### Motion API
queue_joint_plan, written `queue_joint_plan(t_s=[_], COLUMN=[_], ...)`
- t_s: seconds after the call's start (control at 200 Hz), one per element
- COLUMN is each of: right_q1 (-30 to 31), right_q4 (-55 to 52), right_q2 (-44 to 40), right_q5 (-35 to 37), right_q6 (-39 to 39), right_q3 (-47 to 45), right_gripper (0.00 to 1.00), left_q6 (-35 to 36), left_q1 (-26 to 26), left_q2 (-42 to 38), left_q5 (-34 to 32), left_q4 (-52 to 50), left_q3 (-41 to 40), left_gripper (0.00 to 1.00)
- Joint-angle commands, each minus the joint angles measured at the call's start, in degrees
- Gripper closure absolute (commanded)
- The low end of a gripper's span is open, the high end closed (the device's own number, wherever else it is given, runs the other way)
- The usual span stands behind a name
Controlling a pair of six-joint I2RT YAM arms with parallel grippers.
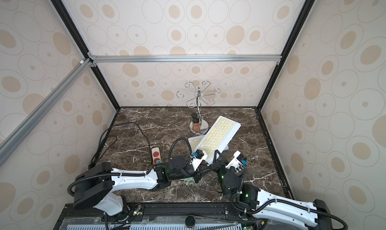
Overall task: Unplug the wireless keyboard
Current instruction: Remove the power cord from the keyboard.
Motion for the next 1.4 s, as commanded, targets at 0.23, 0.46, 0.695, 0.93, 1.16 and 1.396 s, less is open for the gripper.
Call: queue_joint_plan(t_s=[0.23,0.46,0.695,0.93,1.16,1.396], right_q1=[0.15,0.14,0.19,0.19,0.18,0.14], right_q4=[-3.70,-4.05,-4.27,-6.25,-8.09,-8.47], right_q2=[-0.94,-0.68,-0.38,-0.35,-0.35,-0.12], right_q5=[4.98,5.66,6.52,7.76,8.73,9.60], right_q6=[4.87,6.64,8.55,11.45,13.81,15.18], right_q3=[-0.30,-0.57,-0.84,-0.98,-0.97,-1.24], right_gripper=[1.00,1.00,1.00,1.00,1.00,1.00], left_q6=[0.87,0.81,0.56,0.28,-0.02,-0.14], left_q1=[-0.17,-0.24,-0.25,-0.18,-0.25,-0.22], left_q2=[-0.42,-0.77,-0.77,-0.75,-0.68,-0.50], left_q5=[3.33,3.64,4.17,4.30,4.22,4.30], left_q4=[4.07,4.24,4.64,5.21,5.64,5.74], left_q3=[0.06,-0.36,-0.70,-1.17,-1.50,-1.65], left_gripper=[1.00,1.00,1.00,1.00,1.00,1.00])
